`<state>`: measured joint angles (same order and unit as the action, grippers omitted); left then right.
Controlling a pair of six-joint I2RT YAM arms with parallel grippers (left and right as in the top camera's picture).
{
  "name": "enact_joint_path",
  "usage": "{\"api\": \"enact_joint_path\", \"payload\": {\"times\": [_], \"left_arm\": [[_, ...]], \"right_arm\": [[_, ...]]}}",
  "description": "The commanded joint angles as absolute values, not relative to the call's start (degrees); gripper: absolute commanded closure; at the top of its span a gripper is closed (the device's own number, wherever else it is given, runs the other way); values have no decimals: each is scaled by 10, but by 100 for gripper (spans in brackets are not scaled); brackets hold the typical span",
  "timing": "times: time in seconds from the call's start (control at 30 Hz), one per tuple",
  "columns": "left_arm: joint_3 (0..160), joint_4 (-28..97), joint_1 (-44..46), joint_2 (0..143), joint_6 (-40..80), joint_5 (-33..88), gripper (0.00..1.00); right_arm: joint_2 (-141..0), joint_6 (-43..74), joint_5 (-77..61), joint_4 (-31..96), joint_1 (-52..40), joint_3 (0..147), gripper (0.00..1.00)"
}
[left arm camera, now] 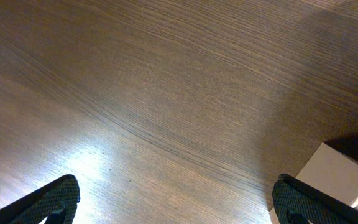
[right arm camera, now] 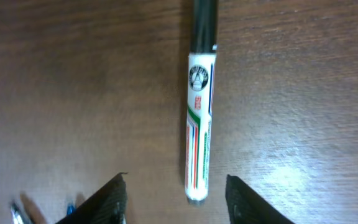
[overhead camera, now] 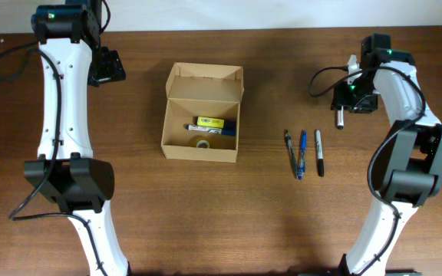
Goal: Pack container
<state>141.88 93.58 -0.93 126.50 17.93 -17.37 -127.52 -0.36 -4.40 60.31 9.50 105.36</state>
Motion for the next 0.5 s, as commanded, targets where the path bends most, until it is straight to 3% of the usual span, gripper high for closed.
{"api": "enact_joint_path", "payload": {"times": [0.0,0.23,0.47], "left_arm": [[1416,935,-9,1263,177,-173,0],[1416,935,-9,1263,177,-173,0],[1416,935,-9,1263,177,-173,0]], "right_arm": [[-1303,67,-36,594,95,1050,50],[-1333,69,-30,589,95,1050,50],[-1338,50,-23,592,95,1050,79]]}}
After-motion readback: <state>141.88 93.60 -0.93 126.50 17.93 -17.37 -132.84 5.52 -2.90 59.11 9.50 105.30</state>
